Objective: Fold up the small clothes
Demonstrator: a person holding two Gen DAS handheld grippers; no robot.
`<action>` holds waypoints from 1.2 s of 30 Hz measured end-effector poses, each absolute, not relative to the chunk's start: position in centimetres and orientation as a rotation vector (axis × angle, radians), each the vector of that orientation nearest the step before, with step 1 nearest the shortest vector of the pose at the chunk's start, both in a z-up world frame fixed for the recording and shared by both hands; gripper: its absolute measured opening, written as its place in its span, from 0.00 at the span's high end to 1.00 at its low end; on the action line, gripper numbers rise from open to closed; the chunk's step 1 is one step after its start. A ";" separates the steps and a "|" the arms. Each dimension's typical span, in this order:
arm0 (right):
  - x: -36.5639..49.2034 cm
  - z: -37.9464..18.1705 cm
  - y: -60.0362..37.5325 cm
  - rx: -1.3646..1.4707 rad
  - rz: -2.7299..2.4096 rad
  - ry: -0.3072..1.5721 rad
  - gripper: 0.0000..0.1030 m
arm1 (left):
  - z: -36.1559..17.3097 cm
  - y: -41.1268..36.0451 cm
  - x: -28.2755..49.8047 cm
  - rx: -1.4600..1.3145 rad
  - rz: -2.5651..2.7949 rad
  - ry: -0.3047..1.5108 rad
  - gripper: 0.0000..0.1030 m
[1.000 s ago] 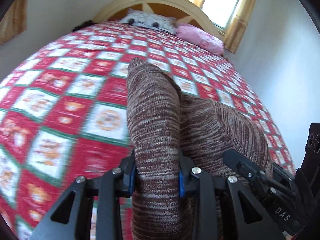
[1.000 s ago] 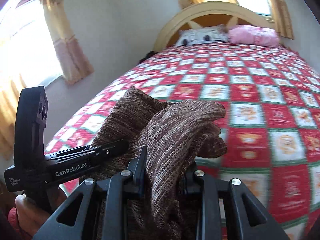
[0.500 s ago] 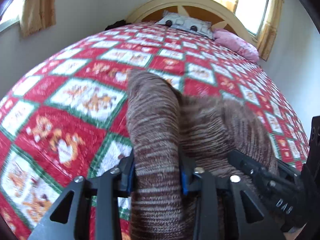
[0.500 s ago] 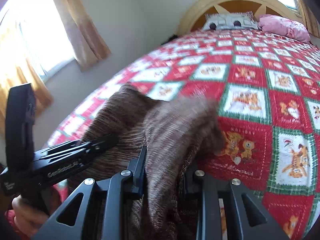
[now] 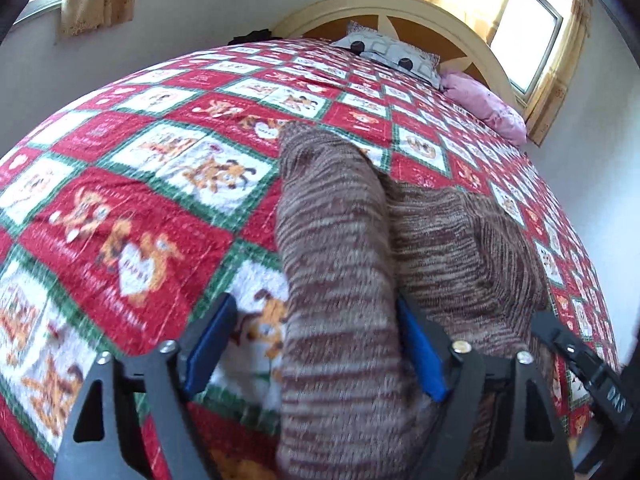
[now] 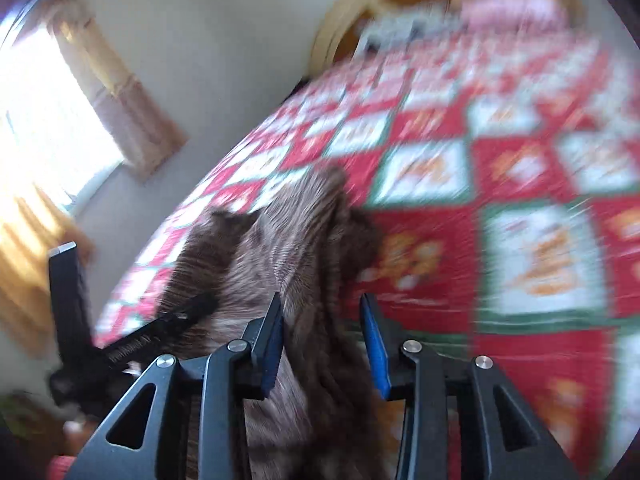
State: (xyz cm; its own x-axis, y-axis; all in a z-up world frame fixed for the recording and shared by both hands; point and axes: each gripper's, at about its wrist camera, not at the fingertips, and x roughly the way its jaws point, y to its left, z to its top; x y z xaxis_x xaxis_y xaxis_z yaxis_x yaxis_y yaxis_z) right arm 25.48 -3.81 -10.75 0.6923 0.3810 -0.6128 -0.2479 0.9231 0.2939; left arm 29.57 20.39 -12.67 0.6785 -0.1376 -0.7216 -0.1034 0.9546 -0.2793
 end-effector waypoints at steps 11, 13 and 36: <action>18.0 -9.8 1.4 -0.079 0.507 0.718 0.63 | -11.7 19.0 22.3 -0.273 0.082 0.800 0.02; 18.7 -11.8 0.6 -0.042 0.475 0.800 0.63 | -12.1 18.7 22.2 -0.227 0.089 0.823 0.02; 9.2 -6.7 -6.3 0.284 0.322 0.766 0.39 | -6.3 15.1 12.3 0.006 0.132 0.692 0.00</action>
State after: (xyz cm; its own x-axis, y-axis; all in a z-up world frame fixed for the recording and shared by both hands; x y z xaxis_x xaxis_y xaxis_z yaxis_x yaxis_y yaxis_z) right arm 9.20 -6.26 -6.69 0.6766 0.3840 -0.6283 -0.1798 0.9136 0.3648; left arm 12.32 15.12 -6.34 0.7619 0.1234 -0.6359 -0.1192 0.9916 0.0497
